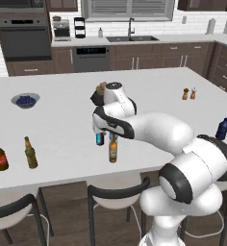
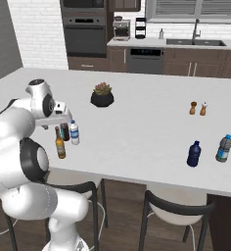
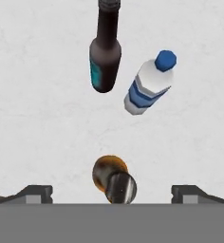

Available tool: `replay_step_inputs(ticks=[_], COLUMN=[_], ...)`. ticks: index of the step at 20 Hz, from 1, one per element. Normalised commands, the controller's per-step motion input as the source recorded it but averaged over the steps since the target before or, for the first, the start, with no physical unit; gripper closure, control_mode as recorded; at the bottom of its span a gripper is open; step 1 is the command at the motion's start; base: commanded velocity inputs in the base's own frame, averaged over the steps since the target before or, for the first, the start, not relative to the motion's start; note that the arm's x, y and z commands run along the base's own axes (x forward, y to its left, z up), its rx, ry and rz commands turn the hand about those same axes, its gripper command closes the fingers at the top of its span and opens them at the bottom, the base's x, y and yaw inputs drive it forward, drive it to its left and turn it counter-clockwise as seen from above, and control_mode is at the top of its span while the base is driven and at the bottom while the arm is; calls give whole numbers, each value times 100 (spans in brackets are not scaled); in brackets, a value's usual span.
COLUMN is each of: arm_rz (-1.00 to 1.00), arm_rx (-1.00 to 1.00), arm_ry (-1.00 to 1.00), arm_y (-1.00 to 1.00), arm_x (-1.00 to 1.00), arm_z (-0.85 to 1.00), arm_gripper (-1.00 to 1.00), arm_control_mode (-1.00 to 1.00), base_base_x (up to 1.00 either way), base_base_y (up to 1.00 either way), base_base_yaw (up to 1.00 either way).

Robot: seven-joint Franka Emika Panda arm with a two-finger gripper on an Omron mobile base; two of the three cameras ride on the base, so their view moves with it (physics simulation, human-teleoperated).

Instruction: Move the plastic bottles in the middle to the plastics group, and the glass bottles in the middle to the glass group.

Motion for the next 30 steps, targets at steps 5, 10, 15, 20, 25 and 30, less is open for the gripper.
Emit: replay_step_inputs(ticks=[5, 10, 15, 20, 25, 30], arm_rz=[7, 1, 0, 0, 0, 0], arm_rx=[0, 0, 0, 0, 0, 0], arm_ry=[0, 6, 2, 0, 0, 0], arm_y=[0, 0, 0, -7, -5, -9], arm_x=[14, 0, 0, -2, -2, -2], arm_z=[-26, -18, -8, 0, 0, 0], arm_gripper=[-100, -100, -100, -100, -100, -100], arm_control_mode=[-100, -100, -100, -100, -100, -100], base_base_x=[0, 0, 0, 0, 0, 0], base_base_y=[0, 0, 0, 0, 0, 0], base_base_yaw=[0, 0, 0, 0, 0, 0])
